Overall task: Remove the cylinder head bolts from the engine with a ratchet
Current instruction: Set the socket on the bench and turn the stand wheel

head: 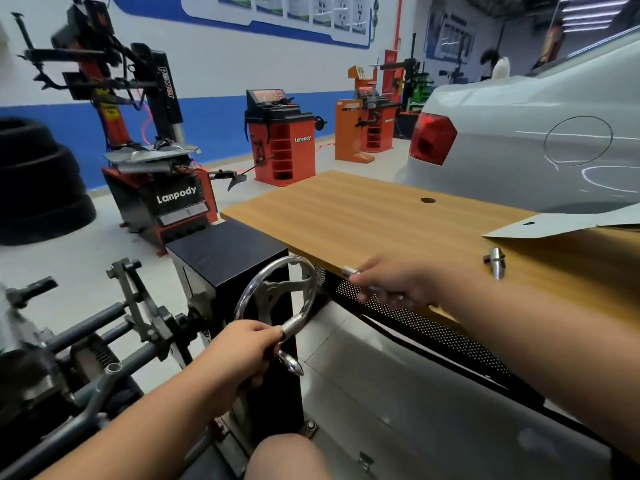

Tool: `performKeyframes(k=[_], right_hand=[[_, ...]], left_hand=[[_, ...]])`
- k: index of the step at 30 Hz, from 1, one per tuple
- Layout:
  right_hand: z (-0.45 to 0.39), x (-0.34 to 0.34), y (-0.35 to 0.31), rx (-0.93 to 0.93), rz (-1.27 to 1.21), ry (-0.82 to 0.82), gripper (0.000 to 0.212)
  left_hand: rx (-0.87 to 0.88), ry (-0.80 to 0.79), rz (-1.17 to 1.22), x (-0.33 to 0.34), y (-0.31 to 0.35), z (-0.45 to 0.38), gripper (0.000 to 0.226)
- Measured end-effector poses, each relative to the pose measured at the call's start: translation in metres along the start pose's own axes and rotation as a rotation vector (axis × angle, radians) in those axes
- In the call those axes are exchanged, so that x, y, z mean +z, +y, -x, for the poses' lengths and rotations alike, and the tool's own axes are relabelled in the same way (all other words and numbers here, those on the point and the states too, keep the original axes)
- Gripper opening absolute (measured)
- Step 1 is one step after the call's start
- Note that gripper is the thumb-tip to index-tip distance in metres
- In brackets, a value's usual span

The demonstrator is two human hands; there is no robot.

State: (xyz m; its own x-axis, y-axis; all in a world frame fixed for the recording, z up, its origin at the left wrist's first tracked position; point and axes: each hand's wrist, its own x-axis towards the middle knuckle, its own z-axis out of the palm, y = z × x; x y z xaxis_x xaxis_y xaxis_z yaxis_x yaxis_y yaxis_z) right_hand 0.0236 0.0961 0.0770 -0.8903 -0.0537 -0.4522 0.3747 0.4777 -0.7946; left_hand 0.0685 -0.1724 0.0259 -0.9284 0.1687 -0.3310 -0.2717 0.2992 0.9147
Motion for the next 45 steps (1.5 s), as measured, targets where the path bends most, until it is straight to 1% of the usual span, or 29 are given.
performKeyframes(k=[1,4,5,7,9,13,17,19,23,27,28,30,31,33,35,37,38,39,41,43,45], right_hand=[[-0.007,-0.020,-0.004,0.000,0.186,0.042,0.019],[-0.030,-0.069,-0.014,0.055,0.576,0.105,0.024],[-0.037,-0.079,-0.016,0.074,0.711,0.124,0.024],[-0.051,-0.092,-0.017,0.117,1.009,0.182,0.016],[-0.061,-0.099,-0.015,0.152,1.231,0.220,0.013],[-0.074,-0.108,-0.017,0.196,1.377,0.210,0.018],[-0.083,-0.109,-0.027,0.295,1.539,0.141,0.025],[-0.083,-0.106,-0.029,0.285,1.565,0.141,0.028],[-0.072,-0.104,-0.034,0.221,1.532,0.189,0.036],[-0.057,-0.102,-0.039,0.270,1.454,0.157,0.053],[-0.053,-0.103,-0.040,0.250,1.453,0.175,0.052],[-0.050,-0.107,-0.040,0.206,1.443,0.228,0.042],[-0.049,-0.108,-0.040,0.197,1.442,0.228,0.039],[-0.048,-0.110,-0.040,0.185,1.427,0.214,0.039],[-0.049,-0.109,-0.042,0.060,1.374,0.269,0.040],[-0.046,-0.097,-0.047,-0.150,1.257,0.360,0.039],[-0.043,-0.086,-0.051,-0.248,1.181,0.361,0.038],[-0.040,-0.071,-0.054,-0.321,1.101,0.304,0.038],[-0.025,-0.030,-0.060,-0.415,1.005,0.068,0.040],[-0.008,0.013,-0.063,-0.518,1.029,-0.132,0.042],[0.005,0.050,-0.062,-0.642,1.099,-0.221,0.045]], left_hand=[[-0.021,-0.020,-0.003,-0.002,-0.004,0.000,0.033],[-0.066,-0.052,0.001,-0.004,-0.014,-0.002,0.032],[-0.077,-0.055,0.008,-0.005,-0.017,-0.003,0.028],[-0.084,-0.038,0.014,-0.007,-0.021,-0.005,0.020],[-0.072,-0.013,0.003,-0.011,-0.024,-0.005,0.014],[-0.019,0.057,-0.008,-0.023,-0.026,-0.003,0.004],[-0.002,0.100,-0.010,-0.029,-0.027,-0.004,0.005],[0.003,0.106,0.006,-0.028,-0.027,-0.004,0.011],[-0.001,0.064,0.061,-0.025,-0.026,-0.002,0.008],[0.027,0.027,0.062,-0.020,-0.023,0.001,0.017],[0.028,0.027,0.069,-0.019,-0.023,0.001,0.017],[0.031,0.023,0.075,-0.016,-0.021,0.000,0.014],[0.034,0.017,0.073,-0.015,-0.020,0.000,0.012],[0.045,0.004,0.074,-0.012,-0.019,0.000,0.010],[0.049,-0.001,0.076,-0.011,-0.020,0.000,0.009],[0.052,0.004,0.069,-0.010,-0.020,-0.001,0.008],[0.054,0.013,0.069,-0.009,-0.020,-0.002,0.008],[0.055,0.027,0.071,-0.009,-0.020,-0.003,0.009],[0.044,0.060,0.090,-0.005,-0.018,-0.006,0.011],[0.030,0.089,0.128,0.000,-0.015,-0.009,0.011],[0.029,0.108,0.170,0.005,-0.011,-0.011,0.011]])
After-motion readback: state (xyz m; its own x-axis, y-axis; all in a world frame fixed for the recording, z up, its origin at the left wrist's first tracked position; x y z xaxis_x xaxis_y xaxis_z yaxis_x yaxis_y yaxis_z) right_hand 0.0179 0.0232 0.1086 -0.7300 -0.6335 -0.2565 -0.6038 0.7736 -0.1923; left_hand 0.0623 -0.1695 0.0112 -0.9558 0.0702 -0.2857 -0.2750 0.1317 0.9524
